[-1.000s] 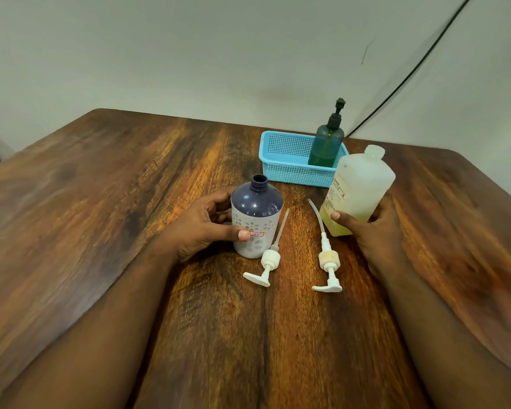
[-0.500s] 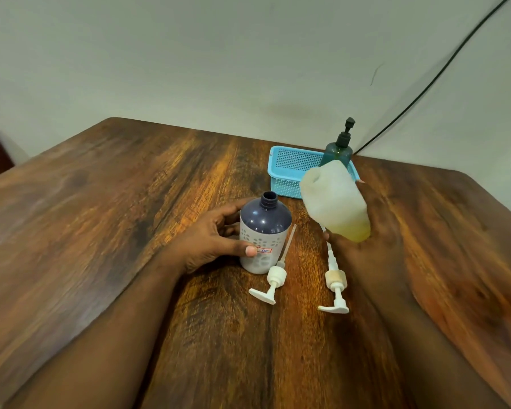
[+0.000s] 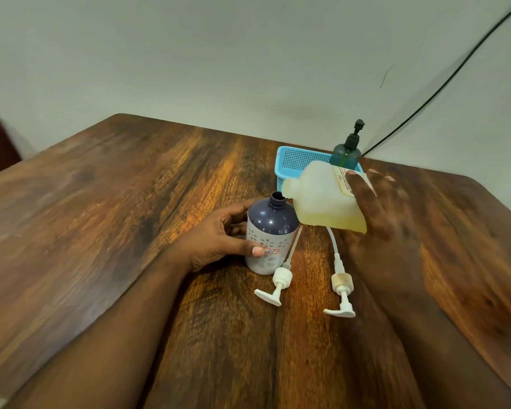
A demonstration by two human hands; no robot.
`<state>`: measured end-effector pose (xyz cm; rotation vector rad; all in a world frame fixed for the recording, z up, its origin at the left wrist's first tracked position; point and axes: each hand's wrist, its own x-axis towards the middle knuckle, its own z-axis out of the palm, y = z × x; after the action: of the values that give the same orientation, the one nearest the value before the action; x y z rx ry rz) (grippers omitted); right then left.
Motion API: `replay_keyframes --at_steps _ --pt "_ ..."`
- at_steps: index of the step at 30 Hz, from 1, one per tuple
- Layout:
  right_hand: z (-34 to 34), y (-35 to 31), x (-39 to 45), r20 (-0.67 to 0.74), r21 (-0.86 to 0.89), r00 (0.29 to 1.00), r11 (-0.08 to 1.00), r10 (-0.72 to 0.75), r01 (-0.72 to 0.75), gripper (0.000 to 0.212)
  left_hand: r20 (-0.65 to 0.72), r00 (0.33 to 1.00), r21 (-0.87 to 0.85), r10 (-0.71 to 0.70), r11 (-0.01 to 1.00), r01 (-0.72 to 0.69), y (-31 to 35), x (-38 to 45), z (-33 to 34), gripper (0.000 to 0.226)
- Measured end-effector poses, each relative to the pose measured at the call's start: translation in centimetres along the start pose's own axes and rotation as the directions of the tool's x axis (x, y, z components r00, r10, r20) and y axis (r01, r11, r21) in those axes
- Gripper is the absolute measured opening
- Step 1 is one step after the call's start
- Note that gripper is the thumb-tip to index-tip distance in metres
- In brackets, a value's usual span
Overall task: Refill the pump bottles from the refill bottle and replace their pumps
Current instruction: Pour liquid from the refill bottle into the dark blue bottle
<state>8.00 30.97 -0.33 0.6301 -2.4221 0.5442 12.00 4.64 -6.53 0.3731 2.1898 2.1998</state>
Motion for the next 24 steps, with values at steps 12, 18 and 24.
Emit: replay_keyframes --at_steps 12,18,24 --pt "-1.7 -0.7 0.7 0.104 -0.108 0.994 0.994 -0.015 0.026 0.082 0.001 1.000 0.003 -0.015 1.000 0.015 -0.2 0.1 -0.2 0.083" --pt "-2.4 -0.9 0.8 0.138 -0.117 0.990 0.993 -0.016 0.032 0.080 0.008 1.000 0.004 -0.013 1.000 0.013 -0.2 0.1 -0.1 0.082" --pt "-2.6 -1.0 1.0 0.146 -0.107 0.989 0.994 -0.021 0.037 0.079 0.001 1.000 0.007 -0.016 1.000 0.016 -0.1 0.0 -0.2 0.081"
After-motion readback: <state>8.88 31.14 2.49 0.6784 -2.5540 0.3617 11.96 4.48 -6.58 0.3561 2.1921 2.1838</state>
